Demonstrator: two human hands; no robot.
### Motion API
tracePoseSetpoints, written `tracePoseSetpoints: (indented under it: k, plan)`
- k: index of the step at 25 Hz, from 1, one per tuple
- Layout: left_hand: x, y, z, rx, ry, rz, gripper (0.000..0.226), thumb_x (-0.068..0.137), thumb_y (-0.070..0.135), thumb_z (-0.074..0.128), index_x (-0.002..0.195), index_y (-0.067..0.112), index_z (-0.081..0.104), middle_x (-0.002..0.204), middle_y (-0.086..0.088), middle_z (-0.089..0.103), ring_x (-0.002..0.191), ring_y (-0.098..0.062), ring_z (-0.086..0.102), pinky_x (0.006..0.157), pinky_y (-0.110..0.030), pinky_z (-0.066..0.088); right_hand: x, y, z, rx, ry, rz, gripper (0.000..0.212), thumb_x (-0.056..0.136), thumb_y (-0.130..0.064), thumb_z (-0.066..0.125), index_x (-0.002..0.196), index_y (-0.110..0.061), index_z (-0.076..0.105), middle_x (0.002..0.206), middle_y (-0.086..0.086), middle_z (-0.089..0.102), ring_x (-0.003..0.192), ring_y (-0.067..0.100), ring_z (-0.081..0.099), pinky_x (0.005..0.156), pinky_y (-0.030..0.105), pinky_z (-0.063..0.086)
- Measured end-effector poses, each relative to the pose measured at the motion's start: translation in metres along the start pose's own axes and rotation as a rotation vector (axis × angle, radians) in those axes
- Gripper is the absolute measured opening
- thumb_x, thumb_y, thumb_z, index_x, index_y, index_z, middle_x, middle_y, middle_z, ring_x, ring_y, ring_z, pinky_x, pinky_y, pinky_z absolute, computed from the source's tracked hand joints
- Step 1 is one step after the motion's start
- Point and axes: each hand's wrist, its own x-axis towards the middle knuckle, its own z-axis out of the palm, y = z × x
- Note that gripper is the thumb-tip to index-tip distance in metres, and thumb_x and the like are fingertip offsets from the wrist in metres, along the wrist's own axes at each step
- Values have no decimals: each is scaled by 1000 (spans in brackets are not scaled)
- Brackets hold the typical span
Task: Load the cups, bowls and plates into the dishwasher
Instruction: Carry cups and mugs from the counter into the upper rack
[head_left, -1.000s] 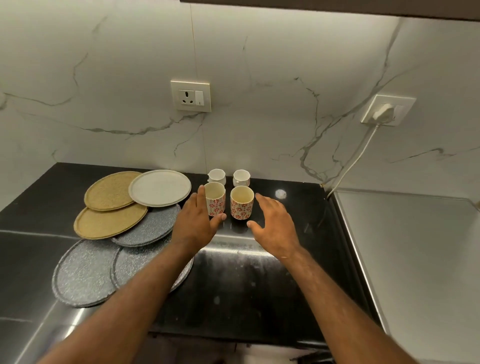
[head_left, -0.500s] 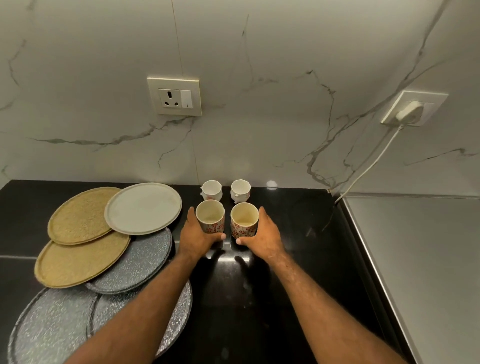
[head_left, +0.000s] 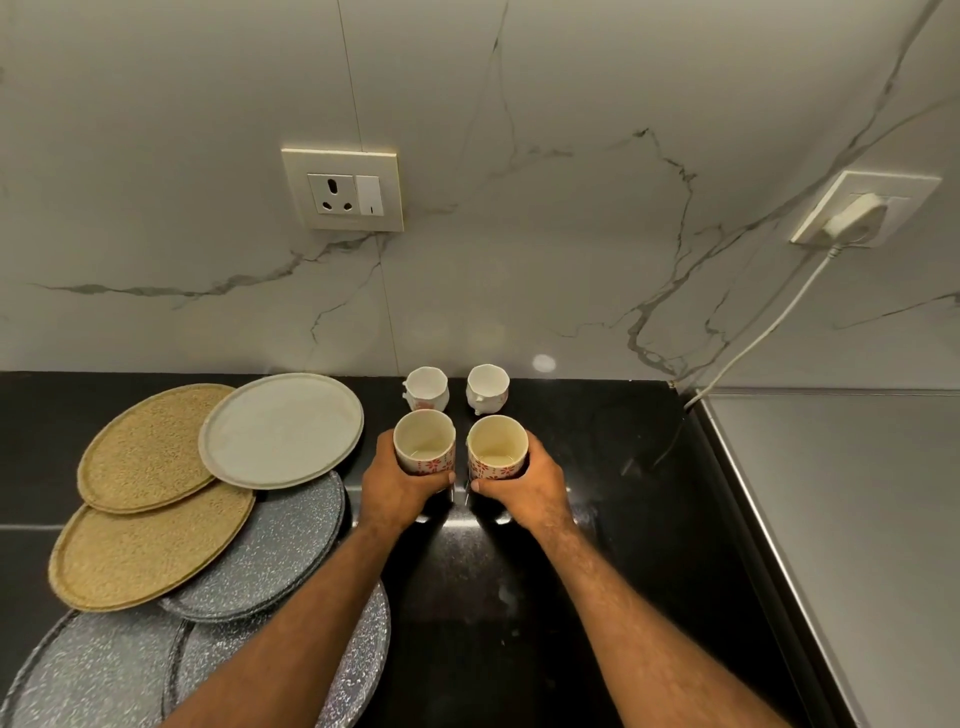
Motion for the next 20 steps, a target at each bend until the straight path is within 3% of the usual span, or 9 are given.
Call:
tracePoseSetpoints:
  k: [6,9,12,15,18,20]
  plan:
    - [-19,14,-18,-93,-29,100,92,59,32,99,135,34,48,124,14,62,116,-11,60,101,-38,51,-23,1,-22,40,30,-85,79,56,-31,97,122,-40,55,107,-24,63,99,-7,58,78,12,45]
    - [-46,21,-25,-122,-48,154,93,57,33,99,135,38,48,123,17,62,116,-8,60,100,-42,54,-48,6,-42,35,30,-133,83,55,-38,97,127,-38,55,113,-23,63,105,-3,59,81,14,45]
    - [-86,28,-24,-141,-52,193,94,58,32,99,136,39,48,124,18,63,116,-7,61,100,-42,55,-82,10,-65,6,8,-187,80,57,-38,97,121,-48,49,107,-31,59,101,-10,56,78,8,41]
    - [-132,30,-19,-141,-44,230,93,59,31,100,136,38,48,125,16,63,116,-11,62,99,-43,55,-120,21,-89,6,45,-225,81,53,-42,97,118,-53,50,104,-31,62,100,-11,59,81,11,46]
    - [-192,36,-11,-149,-40,272,95,60,28,99,139,31,47,128,12,61,116,-14,62,98,-40,55,-167,36,-123,2,74,-270,80,54,-42,97,118,-50,49,99,-33,60,96,-18,56,74,6,44]
    - [-232,40,-7,-139,-23,312,92,60,27,99,137,29,49,125,13,62,112,-10,64,93,-34,57,-197,48,-145,9,91,-312,82,55,-44,97,124,-45,52,103,-31,60,98,-14,58,78,7,46]
